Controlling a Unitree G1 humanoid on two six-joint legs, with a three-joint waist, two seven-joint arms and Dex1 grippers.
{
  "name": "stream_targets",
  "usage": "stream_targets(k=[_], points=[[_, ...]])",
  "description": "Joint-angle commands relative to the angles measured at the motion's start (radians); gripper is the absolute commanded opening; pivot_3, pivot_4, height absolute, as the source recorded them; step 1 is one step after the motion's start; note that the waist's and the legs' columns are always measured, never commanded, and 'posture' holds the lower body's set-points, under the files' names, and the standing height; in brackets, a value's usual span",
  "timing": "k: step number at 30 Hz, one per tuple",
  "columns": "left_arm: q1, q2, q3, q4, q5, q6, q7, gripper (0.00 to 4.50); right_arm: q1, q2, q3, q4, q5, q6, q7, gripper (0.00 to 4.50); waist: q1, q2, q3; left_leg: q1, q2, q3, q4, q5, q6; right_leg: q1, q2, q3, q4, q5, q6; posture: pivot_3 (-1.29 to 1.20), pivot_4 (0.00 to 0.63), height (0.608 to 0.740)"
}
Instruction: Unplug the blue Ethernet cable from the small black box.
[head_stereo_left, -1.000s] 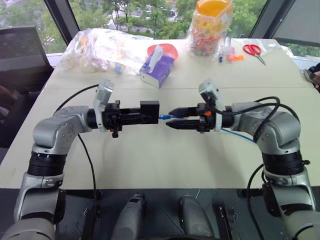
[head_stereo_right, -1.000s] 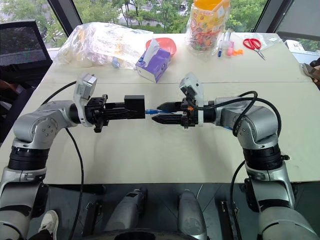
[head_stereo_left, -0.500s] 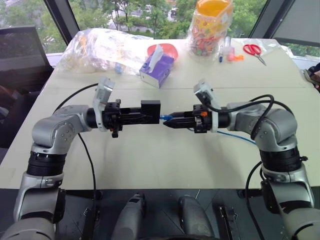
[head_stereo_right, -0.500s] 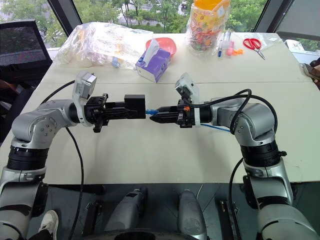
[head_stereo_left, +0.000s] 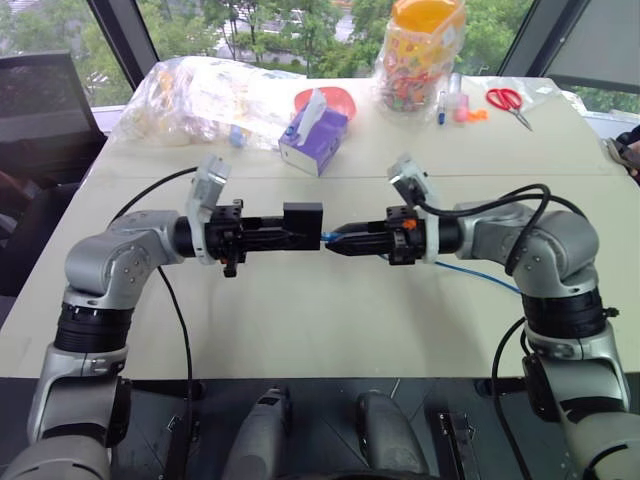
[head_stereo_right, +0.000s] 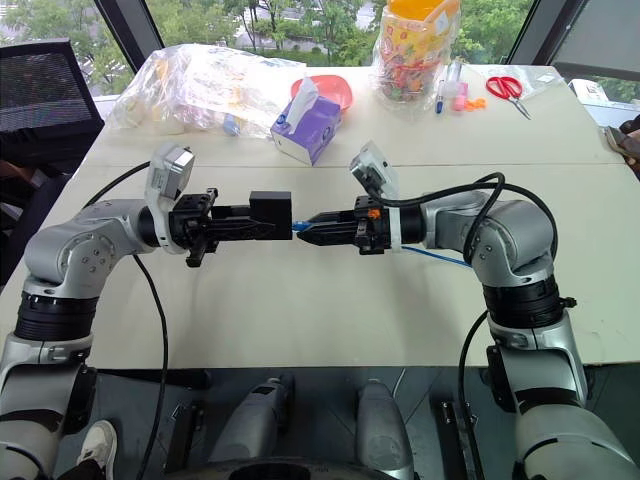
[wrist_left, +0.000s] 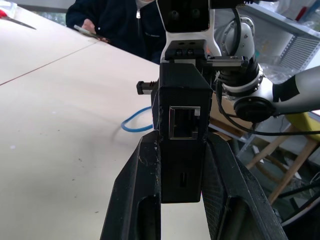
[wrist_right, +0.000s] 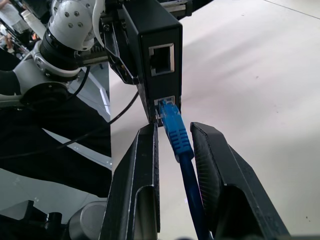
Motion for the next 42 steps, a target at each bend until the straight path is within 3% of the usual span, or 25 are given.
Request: stream_targets(k=[1, 42], points=[[-0.003, 0.01, 0.009, -0.028, 0.004, -0.021, -0.009, 0.5, -0.034, -0.002, -0.034, -0.012, 0.034, 0.003, -0.003, 1.05, 0.0, 0.0, 0.0, 0.0, 0.0, 0.0, 0.0, 0.0, 0.0, 0.0, 0.0, 0.0, 0.0, 0.0, 0.0, 0.0, 0.15, 0.728], [-0.012, -0.014, 0.018, -0.018, 0.006, -0.026, 0.006, 0.5, -0.015, -0.022, 0.009, -0.056, 0.032, -0.026, -0.005, 1.05, 0.001, 0.0, 0.0, 0.0, 0.0, 0.0, 0.0, 0.0, 0.0, 0.0, 0.0, 0.0, -0.001, 0.0, 0.0, 0.0, 0.15, 0.728]])
